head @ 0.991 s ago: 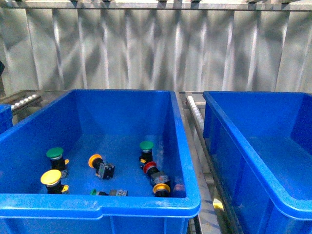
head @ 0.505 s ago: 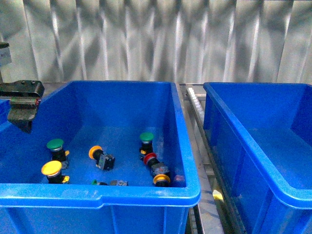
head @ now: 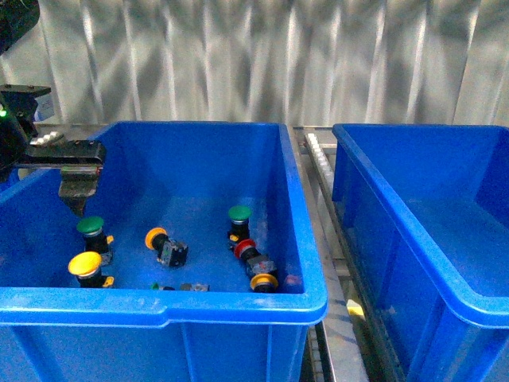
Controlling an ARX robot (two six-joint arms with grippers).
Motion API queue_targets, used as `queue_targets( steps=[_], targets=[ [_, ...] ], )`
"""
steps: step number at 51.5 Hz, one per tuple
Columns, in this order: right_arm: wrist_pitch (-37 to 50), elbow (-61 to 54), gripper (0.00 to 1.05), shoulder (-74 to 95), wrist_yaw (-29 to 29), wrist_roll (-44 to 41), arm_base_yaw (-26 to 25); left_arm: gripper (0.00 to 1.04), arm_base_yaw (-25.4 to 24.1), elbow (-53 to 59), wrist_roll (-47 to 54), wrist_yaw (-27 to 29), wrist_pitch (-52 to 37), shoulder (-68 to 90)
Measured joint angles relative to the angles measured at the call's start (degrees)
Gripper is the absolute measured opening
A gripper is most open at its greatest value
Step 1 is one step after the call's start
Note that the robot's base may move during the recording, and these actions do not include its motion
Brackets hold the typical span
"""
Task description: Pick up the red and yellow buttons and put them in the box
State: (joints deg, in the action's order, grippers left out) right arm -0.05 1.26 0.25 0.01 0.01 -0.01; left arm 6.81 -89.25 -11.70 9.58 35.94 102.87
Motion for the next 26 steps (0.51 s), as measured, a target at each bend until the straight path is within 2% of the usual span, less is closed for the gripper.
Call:
queue_targets(
  steps=[26],
  targets=[
    [0.0,0.0,0.98,0.0,0.0,0.0,0.0,0.97,0.1,-6.9,-1.6,-2.4,-0.3,10.5]
  ],
)
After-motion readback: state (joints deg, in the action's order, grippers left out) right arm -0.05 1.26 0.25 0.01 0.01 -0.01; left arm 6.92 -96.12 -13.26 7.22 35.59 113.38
